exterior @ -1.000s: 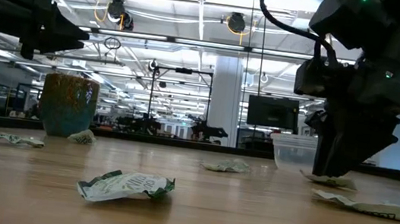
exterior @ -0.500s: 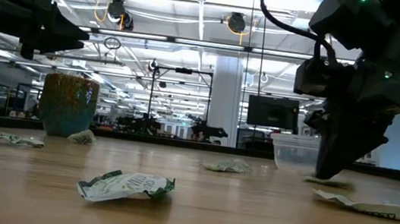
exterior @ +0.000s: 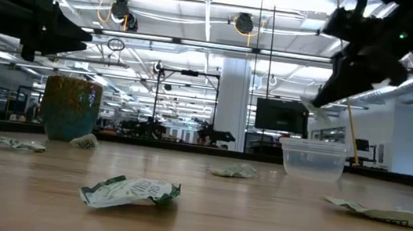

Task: Pick and place items into bin
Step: Put the white stevia packet into the top transparent bin, then put the white stevia packet into the bottom transparent bin

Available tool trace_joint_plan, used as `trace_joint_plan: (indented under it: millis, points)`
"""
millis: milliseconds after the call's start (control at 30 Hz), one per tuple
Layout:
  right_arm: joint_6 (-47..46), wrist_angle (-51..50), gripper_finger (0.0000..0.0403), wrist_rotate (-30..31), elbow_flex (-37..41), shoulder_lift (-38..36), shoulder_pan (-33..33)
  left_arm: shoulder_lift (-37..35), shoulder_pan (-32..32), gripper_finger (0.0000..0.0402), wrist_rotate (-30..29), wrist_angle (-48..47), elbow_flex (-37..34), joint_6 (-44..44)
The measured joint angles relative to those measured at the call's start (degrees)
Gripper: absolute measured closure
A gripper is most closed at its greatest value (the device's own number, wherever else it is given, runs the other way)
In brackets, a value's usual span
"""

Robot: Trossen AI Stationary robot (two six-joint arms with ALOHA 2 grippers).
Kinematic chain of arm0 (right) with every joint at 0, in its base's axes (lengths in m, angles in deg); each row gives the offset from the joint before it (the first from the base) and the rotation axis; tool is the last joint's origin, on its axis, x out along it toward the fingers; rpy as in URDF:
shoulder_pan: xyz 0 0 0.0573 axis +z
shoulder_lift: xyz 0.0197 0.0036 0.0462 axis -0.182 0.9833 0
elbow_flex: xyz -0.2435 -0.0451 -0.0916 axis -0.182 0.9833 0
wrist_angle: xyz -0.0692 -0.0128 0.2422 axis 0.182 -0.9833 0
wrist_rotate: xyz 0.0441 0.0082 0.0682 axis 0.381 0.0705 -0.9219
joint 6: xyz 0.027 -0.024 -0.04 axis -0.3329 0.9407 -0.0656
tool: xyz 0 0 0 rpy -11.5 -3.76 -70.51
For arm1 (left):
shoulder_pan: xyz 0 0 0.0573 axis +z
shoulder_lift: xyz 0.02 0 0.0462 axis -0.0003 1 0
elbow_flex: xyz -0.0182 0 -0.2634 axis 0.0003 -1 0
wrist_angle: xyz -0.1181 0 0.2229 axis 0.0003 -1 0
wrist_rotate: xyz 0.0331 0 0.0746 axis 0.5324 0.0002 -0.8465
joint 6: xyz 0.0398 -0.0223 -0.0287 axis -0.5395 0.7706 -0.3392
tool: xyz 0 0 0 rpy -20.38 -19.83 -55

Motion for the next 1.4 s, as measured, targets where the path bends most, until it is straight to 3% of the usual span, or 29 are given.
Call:
trace_joint_plan:
  millis: [100, 300, 667, 900, 1100, 1400]
  points:
    - [0.34, -1.11, 0.0402, -1.19, 0.00, 1.27, -4.32, 0.00, 0.00, 0.0231, 0.00, 0.12, 0.00, 0.00]
    - [4.91, -0.99, 0.0402, -9.70, 0.00, 6.96, -11.01, 0.00, 0.00, 0.0231, -0.62, 0.63, 0.00, -0.02]
    - [8.46, 1.74, 0.0403, -18.48, 0.00, 14.98, -13.45, 0.00, 0.00, 0.0231, -3.05, 1.91, 0.00, -1.44]
    - [8.91, 4.72, 0.0399, -18.32, 0.00, 18.00, -13.65, 0.00, 0.00, 0.0231, -3.06, 1.86, 0.00, -1.57]
    - [8.91, 4.61, 0.0367, -18.32, 0.00, 18.05, -13.65, -0.01, 0.00, 0.0231, -3.06, 1.80, 0.00, -1.57]
    - [10.83, 4.77, 0.0321, -18.29, -0.04, 12.84, -13.54, -0.02, 0.00, 0.0231, -3.06, 1.76, 0.00, -1.53]
